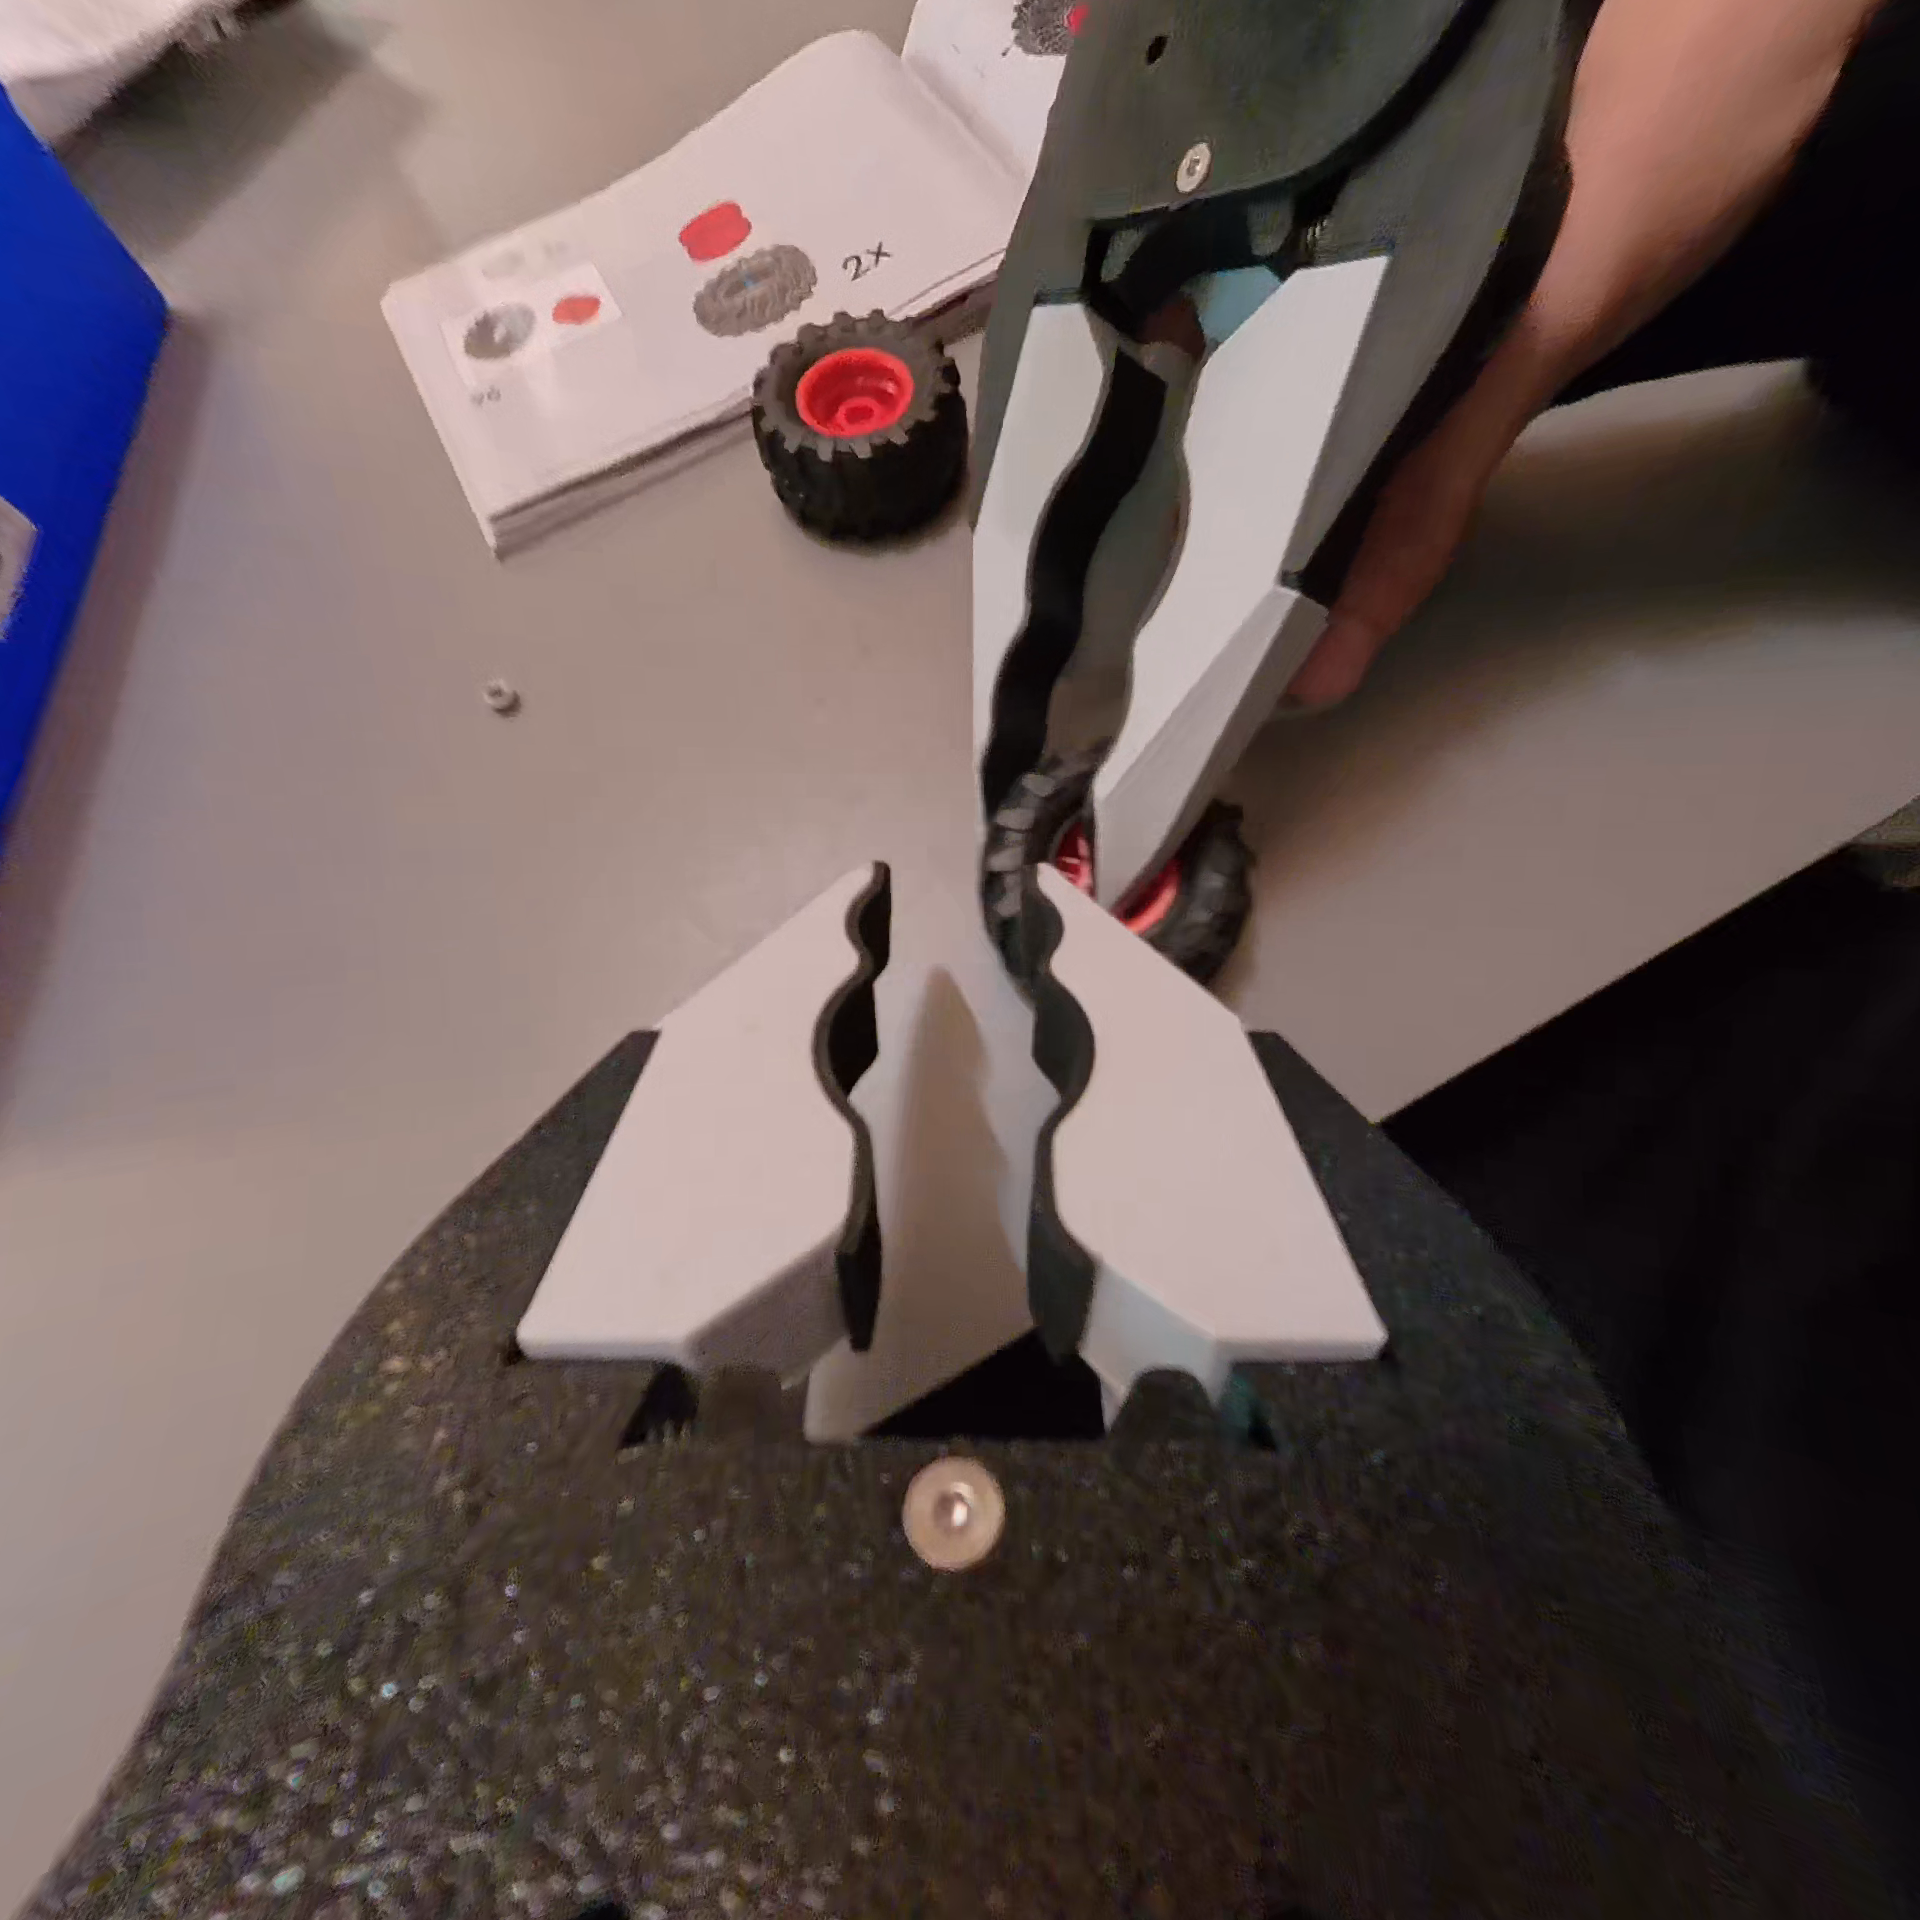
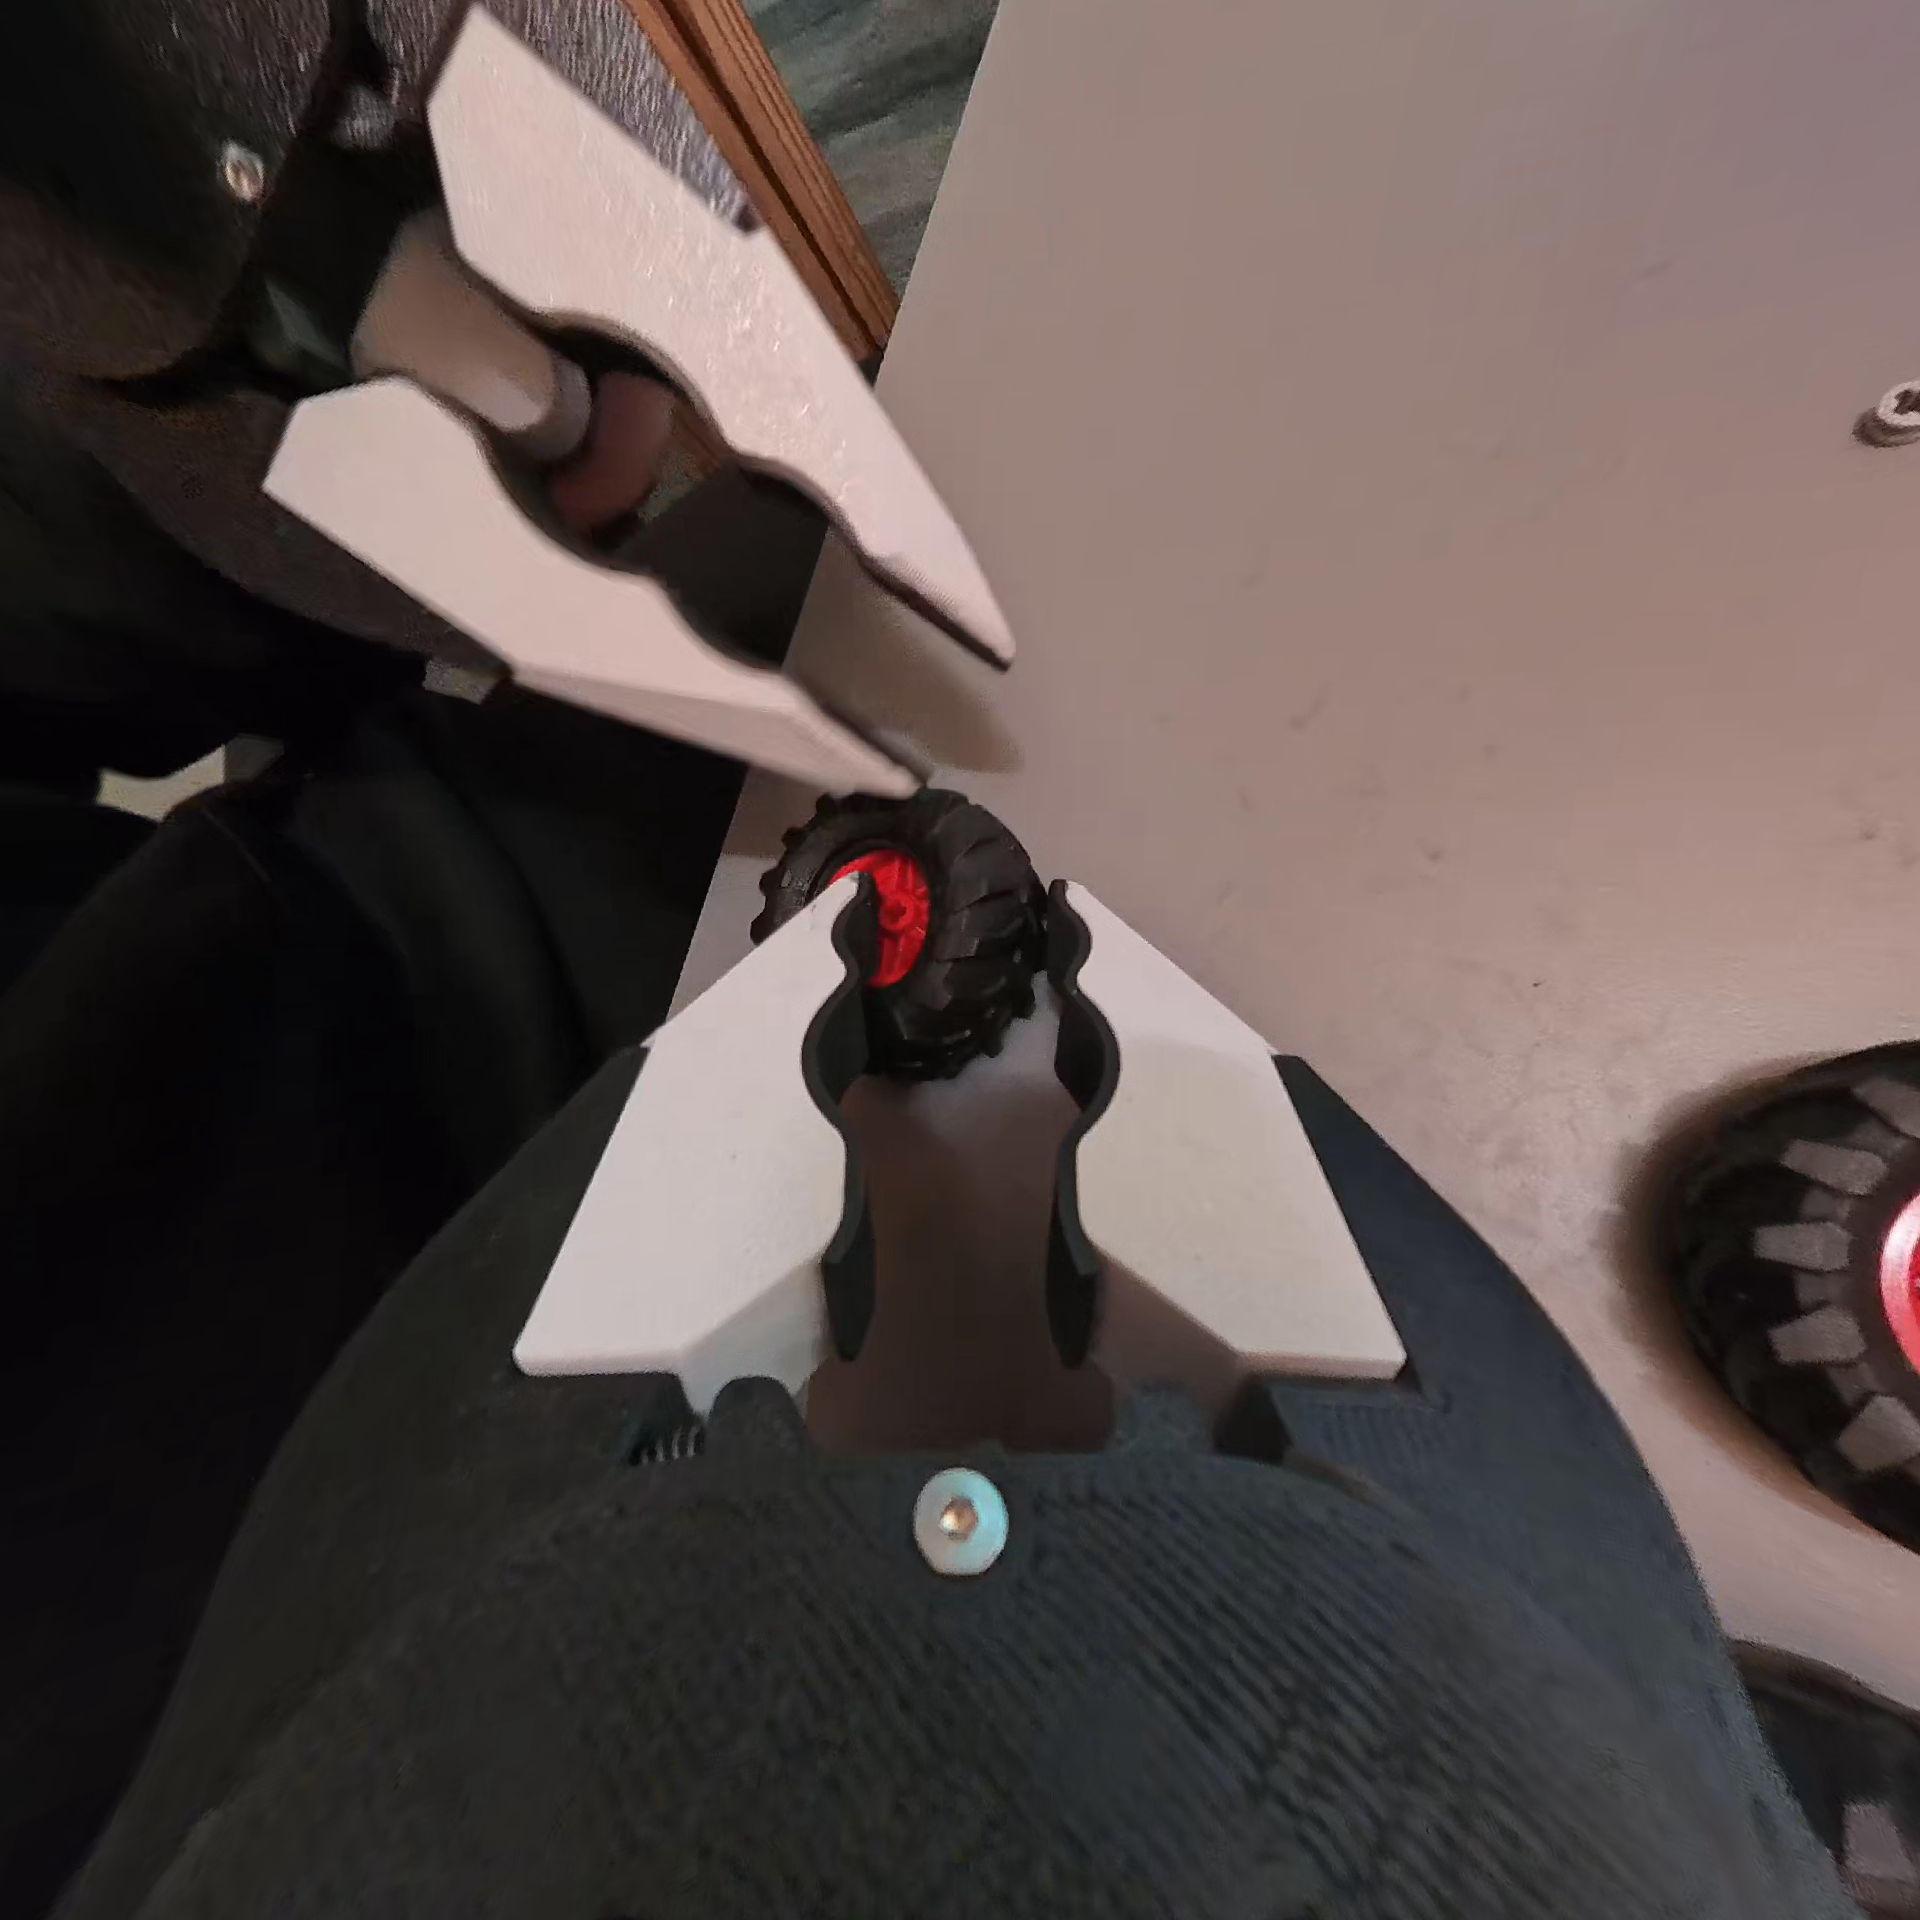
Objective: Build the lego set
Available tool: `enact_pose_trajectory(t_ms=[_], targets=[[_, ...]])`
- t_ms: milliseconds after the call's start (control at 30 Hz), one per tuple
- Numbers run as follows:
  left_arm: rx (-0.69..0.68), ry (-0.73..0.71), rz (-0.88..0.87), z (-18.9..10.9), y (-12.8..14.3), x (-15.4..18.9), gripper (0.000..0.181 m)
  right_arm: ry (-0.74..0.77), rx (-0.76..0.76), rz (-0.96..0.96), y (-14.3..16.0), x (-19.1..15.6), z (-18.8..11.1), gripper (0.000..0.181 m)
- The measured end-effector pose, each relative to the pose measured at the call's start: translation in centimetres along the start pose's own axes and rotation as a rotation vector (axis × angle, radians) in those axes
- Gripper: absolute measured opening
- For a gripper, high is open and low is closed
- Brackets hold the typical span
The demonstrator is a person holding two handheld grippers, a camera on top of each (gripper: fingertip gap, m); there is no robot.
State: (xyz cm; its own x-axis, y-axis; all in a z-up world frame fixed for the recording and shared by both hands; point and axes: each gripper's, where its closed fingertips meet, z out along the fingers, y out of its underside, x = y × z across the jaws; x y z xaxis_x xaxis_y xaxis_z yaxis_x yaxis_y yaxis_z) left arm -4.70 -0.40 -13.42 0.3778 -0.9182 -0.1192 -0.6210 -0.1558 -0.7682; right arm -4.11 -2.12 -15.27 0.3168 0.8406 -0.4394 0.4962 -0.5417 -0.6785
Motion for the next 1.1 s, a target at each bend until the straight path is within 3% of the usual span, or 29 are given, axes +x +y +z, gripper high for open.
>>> enact_pose_trajectory(t_ms=[33, 133, 200, 300, 467, 633, 700, 900, 1100], targets=[[-0.019, -0.019, 0.056, 0.1, 0.0, -0.5, 0.016, 0.006, 0.0, -0.012, -0.1, 0.0, 0.0, 0.032], [-0.07, 0.033, 0.161, 0.4, 0.2, -0.2, 0.009, 0.045, -0.006, -0.052, -0.1, 0.1, -0.1, 0.032], [-0.054, 0.035, 0.184, 0.4, -0.3, -0.4, 0.017, 0.071, -0.018, -0.092, -0.2, 0.3, -0.2, 0.038], [-0.071, 0.087, 0.152, 0.7, -0.5, 0.1, 0.022, 0.098, -0.077, -0.14, 0.3, 0.3, -1.1, 0.066], [-0.122, 0.09, 0.105, 0.6, -0.4, 0.1, 0.022, 0.093, -0.041, -0.157, -0.7, -0.6, -3.1, 0.063], [-0.126, 0.197, -0.075, -0.6, -0.3, 1.9, 0.023, -0.012, -0.115, -0.056, 0.6, -2.3, -1.0, 0.053], [-0.202, 0.208, -0.083, -0.1, 1.1, 2.6, 0.024, 0.001, -0.141, -0.018, 1.1, -2.0, -0.2, 0.054], [-0.123, 0.035, -0.072, 0.7, 1.0, 2.1, 0.011, 0.007, -0.103, 0.072, 0.9, -1.6, -0.3, 0.05], [0.213, -0.241, -0.045, -1.3, 0.6, 0.7, 0.01, -0.045, 0.006, 0.138, 0.0, -2.1, -0.3, 0.043]])
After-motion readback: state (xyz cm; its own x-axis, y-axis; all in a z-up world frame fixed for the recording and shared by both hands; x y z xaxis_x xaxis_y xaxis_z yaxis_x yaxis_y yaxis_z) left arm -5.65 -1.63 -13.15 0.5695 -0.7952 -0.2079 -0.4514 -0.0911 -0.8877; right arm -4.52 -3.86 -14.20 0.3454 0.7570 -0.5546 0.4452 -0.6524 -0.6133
